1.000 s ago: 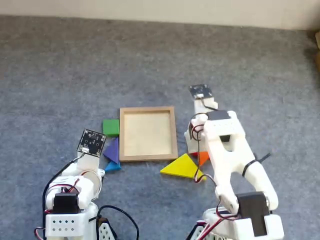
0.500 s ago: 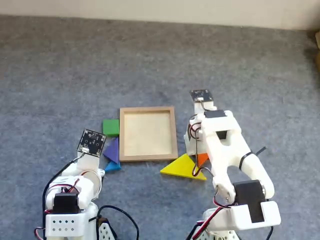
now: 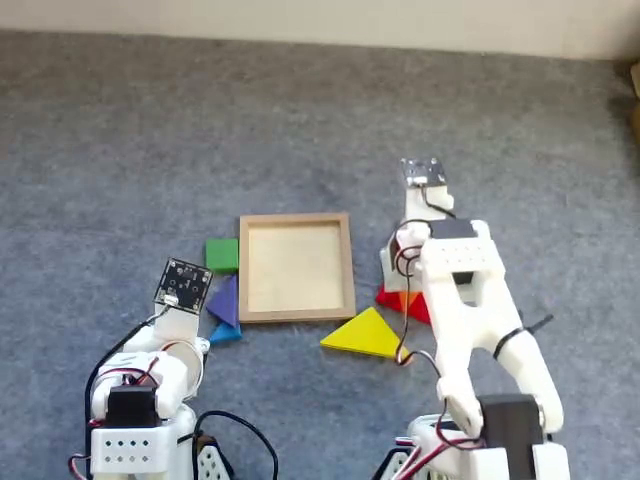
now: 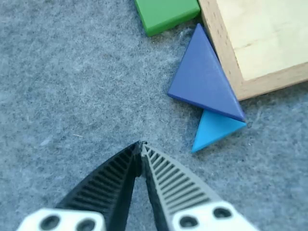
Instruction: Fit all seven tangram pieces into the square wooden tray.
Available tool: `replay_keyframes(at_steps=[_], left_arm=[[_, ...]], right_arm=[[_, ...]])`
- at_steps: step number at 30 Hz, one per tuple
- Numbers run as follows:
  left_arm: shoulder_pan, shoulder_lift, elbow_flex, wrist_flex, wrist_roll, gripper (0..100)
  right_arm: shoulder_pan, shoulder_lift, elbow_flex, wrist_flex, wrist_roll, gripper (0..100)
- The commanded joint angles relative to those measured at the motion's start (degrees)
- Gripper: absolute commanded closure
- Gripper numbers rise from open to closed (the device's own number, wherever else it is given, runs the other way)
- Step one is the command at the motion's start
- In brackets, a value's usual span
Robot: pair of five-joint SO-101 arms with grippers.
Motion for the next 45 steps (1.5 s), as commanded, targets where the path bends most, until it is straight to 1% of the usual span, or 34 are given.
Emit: replay_keyframes(at_steps=[1, 5, 16, 19, 25, 30, 33, 39, 42, 43, 45], left_arm=[[1.10, -1.54, 1.10, 0.44, -0.35, 99], [1.10, -1.54, 1.10, 0.44, -0.35, 99], [1.10, -1.54, 1.10, 0.44, -0.35, 99], [1.10, -1.54, 1.10, 0.44, -0.35, 99], [1.10, -1.54, 1.10, 0.44, -0.35, 99], [1.10, -1.54, 1.10, 0.44, -0.35, 99], [1.10, -1.54, 1.10, 0.44, -0.35, 99], [1.10, -1.54, 1.10, 0.44, -0.35, 99], [1.10, -1.54, 1.10, 0.44, -0.35, 99], [1.10, -1.54, 1.10, 0.44, -0.35, 99], [1.10, -1.54, 1.10, 0.44, -0.35, 99]], right_arm=[[0.48, -4.62, -1.63, -0.75, 1.05, 87.4], [-1.98, -5.49, -2.15, -0.75, 1.05, 87.4], [-15.16, -5.05, -4.09, -1.27, 0.79, 87.3], [-17.63, -5.05, -4.88, -1.54, 1.05, 87.3], [-22.64, -4.97, -5.93, -6.64, 1.14, 87.3], [-27.03, -4.97, -5.93, -14.99, 1.32, 87.3], [-29.67, -3.56, -5.85, -19.56, 5.19, 87.3], [-30.90, 3.12, -6.29, -20.18, 6.15, 87.3], [-30.73, 3.65, -6.11, -20.00, 6.33, 87.3], [-30.73, 3.21, -5.93, -19.65, 6.33, 87.3], [-30.90, 1.80, -5.93, -15.78, 6.33, 87.2]])
